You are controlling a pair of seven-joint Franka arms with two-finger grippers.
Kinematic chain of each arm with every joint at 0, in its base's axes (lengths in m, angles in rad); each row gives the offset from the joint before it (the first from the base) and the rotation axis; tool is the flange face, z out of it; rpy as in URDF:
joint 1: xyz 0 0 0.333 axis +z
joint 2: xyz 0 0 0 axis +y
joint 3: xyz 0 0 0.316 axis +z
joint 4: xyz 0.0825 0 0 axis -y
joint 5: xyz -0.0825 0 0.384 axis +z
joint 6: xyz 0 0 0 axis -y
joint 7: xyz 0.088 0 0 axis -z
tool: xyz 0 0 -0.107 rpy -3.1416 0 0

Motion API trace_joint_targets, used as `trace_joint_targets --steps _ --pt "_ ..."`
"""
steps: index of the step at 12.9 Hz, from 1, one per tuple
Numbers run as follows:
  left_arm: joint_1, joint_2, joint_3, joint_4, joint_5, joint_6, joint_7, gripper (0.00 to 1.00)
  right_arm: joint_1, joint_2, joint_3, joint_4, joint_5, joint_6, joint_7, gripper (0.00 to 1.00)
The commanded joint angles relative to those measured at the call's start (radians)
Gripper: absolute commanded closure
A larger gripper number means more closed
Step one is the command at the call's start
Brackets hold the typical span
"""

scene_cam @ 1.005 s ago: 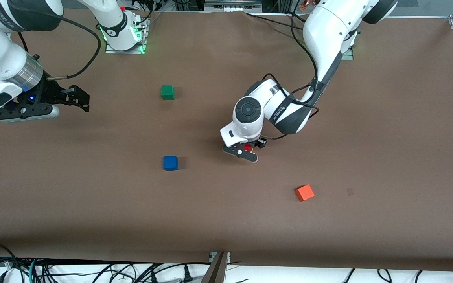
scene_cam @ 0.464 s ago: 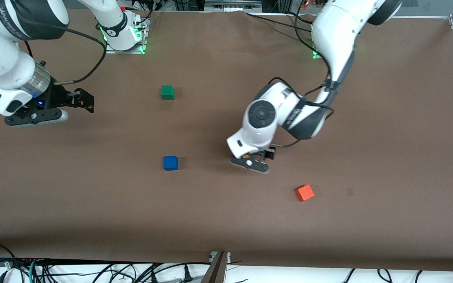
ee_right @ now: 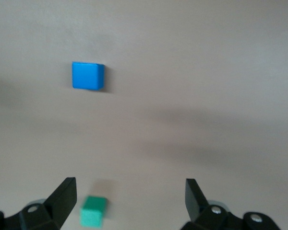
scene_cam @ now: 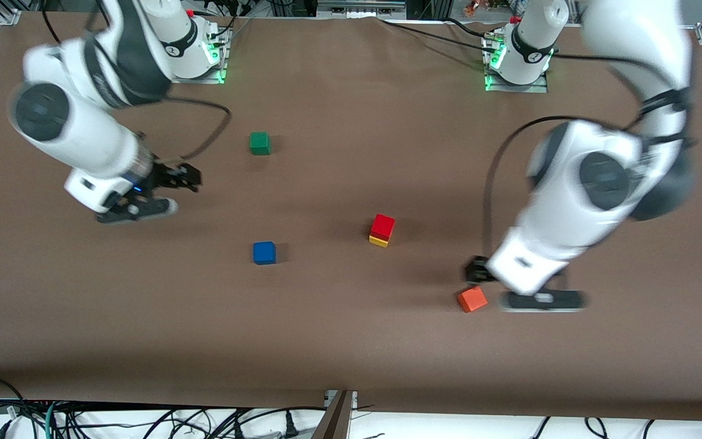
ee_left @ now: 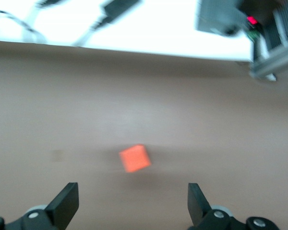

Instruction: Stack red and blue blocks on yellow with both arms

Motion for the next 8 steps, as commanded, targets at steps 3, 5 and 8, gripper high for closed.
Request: trace_joint_targets --steps 3,5,8 --pt "0.189 -0.115 -0.012 -0.026 -0.018 -0.18 0.181 0.0 0.055 0.231 -0.005 0.087 0.056 0.205 0.105 0.0" --pt "0.226 -0.115 -0.014 -0.027 -0.02 -0.23 0.187 0.0 0.06 0.302 -0.004 0.087 0.065 0.313 0.109 0.0" --pt "0.229 -0.122 -0.015 -0.021 -0.023 -0.344 0.187 0.0 0.077 0.392 -0.004 0.108 0.103 0.399 0.143 0.01"
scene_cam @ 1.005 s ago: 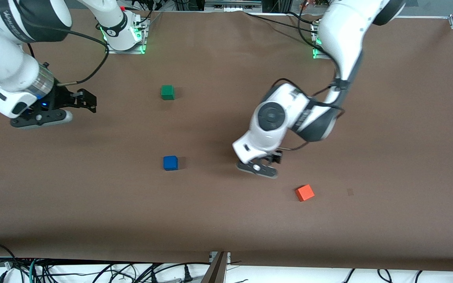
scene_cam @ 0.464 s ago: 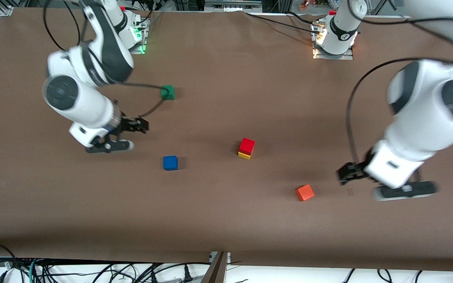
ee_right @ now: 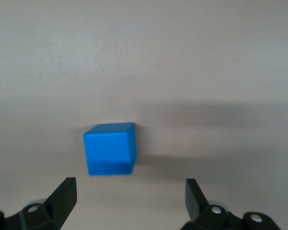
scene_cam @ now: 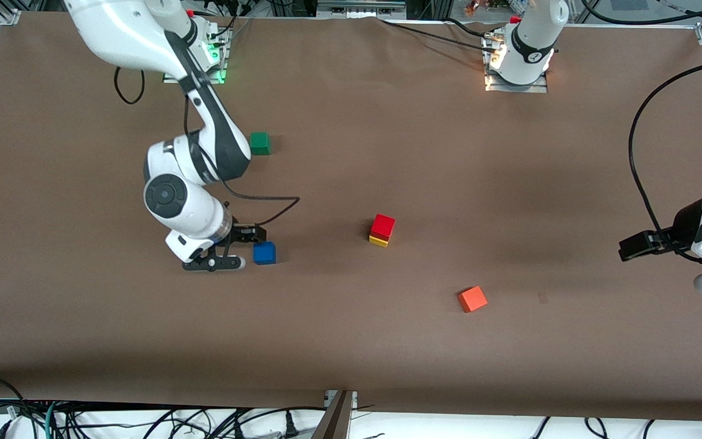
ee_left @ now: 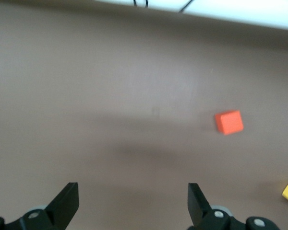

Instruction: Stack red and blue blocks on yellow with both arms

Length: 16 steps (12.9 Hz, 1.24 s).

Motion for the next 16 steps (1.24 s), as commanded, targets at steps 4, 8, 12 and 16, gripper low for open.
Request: trace_joint_targets --steps 4,8,12,16 --pt "0.002 -0.073 -0.012 -0.016 -0.029 -0.077 0.01 0.0 0.037 0.133 -0.004 0.102 0.042 0.054 0.087 0.01" --pt "-0.018 -0.249 0.016 -0.243 -0.092 -0.081 0.016 0.0 0.046 0.156 -0.004 0.101 0.043 0.104 0.086 0.33" --pt "-0.033 -0.354 0.062 -0.41 -0.124 0.021 0.016 0.0 0.047 0.144 -0.004 0.108 0.043 0.076 0.072 0.62" --pt "-0.001 -0.329 0.066 -0.395 -0.123 0.013 0.064 0.0 0.096 0.104 0.008 0.295 0.04 -0.253 0.197 0.61"
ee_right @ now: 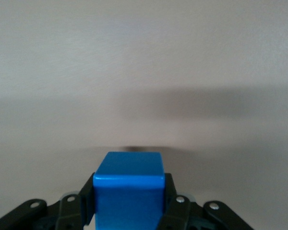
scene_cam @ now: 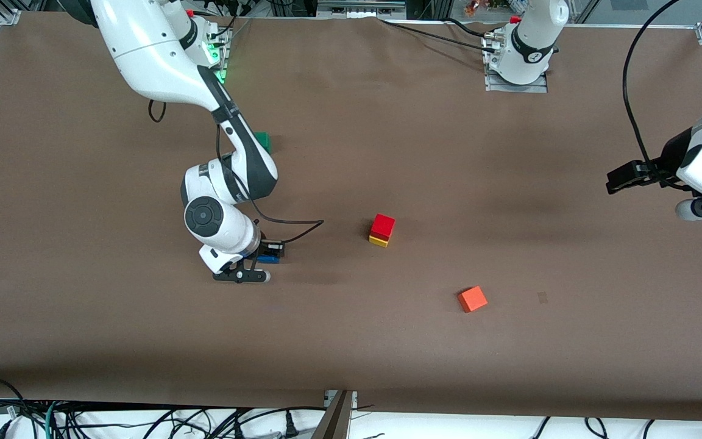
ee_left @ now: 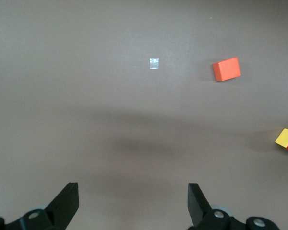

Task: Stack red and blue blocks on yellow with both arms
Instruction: 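Carry the blue cube with the right gripper over the red cube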

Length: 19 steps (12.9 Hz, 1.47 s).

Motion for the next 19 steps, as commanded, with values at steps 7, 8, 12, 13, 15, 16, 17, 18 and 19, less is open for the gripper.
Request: trace_joint_targets --steps 7,8,12,13,15,16,17,18,19 --pt "0.017 -0.001 0.004 0.003 -0.022 0.019 0.045 0.0 0.23 0.034 0.002 0.371 0.006 -0.297 0.444 0.59" --pt "0.018 -0.001 0.006 0.003 -0.022 0.019 0.045 0.0 0.242 0.06 0.002 0.413 0.006 -0.291 0.466 0.56" --pt "0.025 -0.001 0.006 0.006 -0.024 0.019 0.045 0.0 0.284 0.131 -0.001 0.487 0.002 -0.196 0.47 0.56" --pt "0.025 -0.001 0.006 0.006 -0.025 0.019 0.045 0.0 0.308 0.145 -0.01 0.487 -0.001 -0.17 0.473 0.56" --pt "0.023 -0.001 0.006 0.006 -0.024 0.02 0.043 0.0 0.342 0.16 -0.024 0.488 -0.026 -0.121 0.483 0.56" --pt "0.023 -0.001 0.006 0.006 -0.024 0.02 0.043 0.0 0.345 0.171 -0.025 0.488 -0.032 -0.103 0.483 0.56" --pt "0.023 -0.001 0.004 0.006 -0.024 0.02 0.043 0.0 0.35 0.173 -0.025 0.488 -0.033 -0.096 0.483 0.55" --pt "0.023 -0.001 0.004 0.006 -0.024 0.02 0.043 0.0 0.351 0.174 -0.025 0.488 -0.033 -0.09 0.483 0.55" --pt "0.023 -0.001 0.004 0.006 -0.024 0.019 0.043 0.0 0.355 0.174 -0.025 0.487 -0.037 -0.087 0.483 0.54"
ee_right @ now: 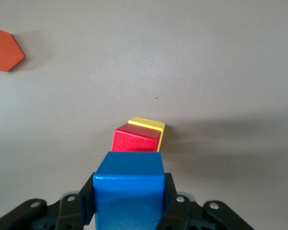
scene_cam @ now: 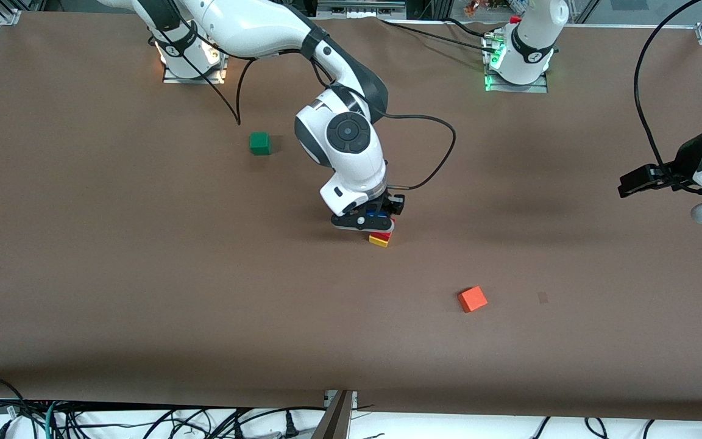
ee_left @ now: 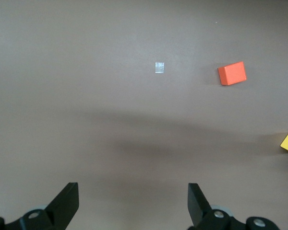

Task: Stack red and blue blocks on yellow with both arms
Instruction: 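Carry the blue cube with the right gripper over the red cube, then lower the blue cube onto the red cube and open the right gripper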

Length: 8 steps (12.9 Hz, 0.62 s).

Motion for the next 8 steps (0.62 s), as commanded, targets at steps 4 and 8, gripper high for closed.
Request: trace_joint_targets --steps 4,8 --pt "0.004 -0.003 0.001 0.008 -0.023 0.002 0.024 0.0 0.029 0.04 -0.01 0.046 -0.077 0.029 0.022 0.53" --pt "0.004 -0.003 -0.001 0.008 -0.025 0.002 0.022 0.0 0.032 0.051 -0.01 0.044 -0.086 0.042 0.022 0.49"
